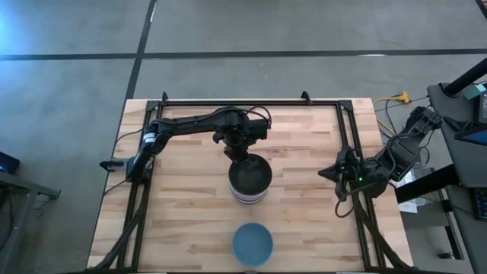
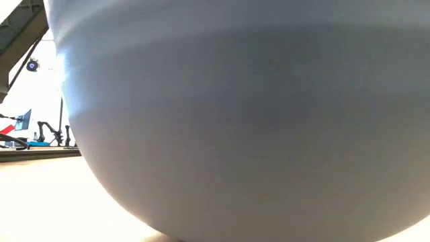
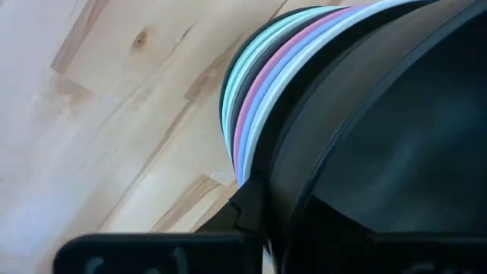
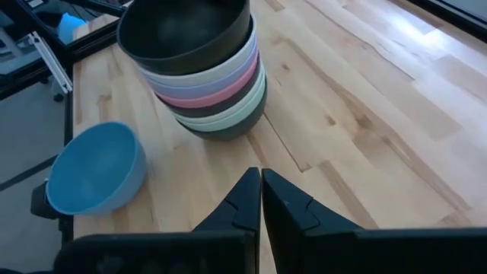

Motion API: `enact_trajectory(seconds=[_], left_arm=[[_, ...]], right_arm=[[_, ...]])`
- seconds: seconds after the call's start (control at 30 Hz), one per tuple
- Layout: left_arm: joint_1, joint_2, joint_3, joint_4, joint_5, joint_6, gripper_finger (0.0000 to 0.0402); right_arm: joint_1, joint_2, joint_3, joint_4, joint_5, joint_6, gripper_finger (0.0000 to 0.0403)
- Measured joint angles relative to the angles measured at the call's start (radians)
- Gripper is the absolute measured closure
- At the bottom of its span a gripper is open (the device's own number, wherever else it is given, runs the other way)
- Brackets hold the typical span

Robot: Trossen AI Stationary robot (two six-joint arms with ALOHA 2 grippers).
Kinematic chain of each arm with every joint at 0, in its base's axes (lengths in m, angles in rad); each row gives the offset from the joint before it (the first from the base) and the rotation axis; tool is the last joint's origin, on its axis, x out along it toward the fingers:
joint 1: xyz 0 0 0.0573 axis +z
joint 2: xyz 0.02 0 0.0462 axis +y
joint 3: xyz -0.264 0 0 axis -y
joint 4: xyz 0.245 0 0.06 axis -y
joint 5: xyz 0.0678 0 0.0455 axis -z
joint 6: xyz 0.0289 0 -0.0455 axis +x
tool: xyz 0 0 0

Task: Nest bowls inside each other
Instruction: Stack the black bowl into the white bowl

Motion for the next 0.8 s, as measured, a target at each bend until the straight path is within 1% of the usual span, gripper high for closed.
enact_trajectory(seconds=[0.13, 0.4, 0.53, 0.67, 0.8], left_arm=[[0.0, -0.001, 0.0, 0.0, 0.006, 0.011, 0.0363], [0.0, -0.004, 0.0, -0.001, 0.004, 0.018, 0.0273], [-0.001, -0.013, -0.001, -0.001, 0.001, 0.018, 0.0237], [-0.001, -0.035, -0.001, -0.001, -0.011, 0.002, 0.0216], [-0.001, -0.06, -0.001, -0.001, -0.034, 0.0, 0.021]], right_arm=[[0.0, 0.015, 0.0, 0.009, 0.0, 0.001, 0.0394], [0.0, 0.041, 0.0, 0.043, -0.001, -0.003, 0.0394], [0.0, 0.046, 0.0, 0.049, -0.001, 0.004, 0.0394], [0.0, 0.047, 0.0, 0.063, -0.005, 0.005, 0.0394], [0.0, 0.048, 0.0, 0.069, -0.008, 0.014, 0.0394]])
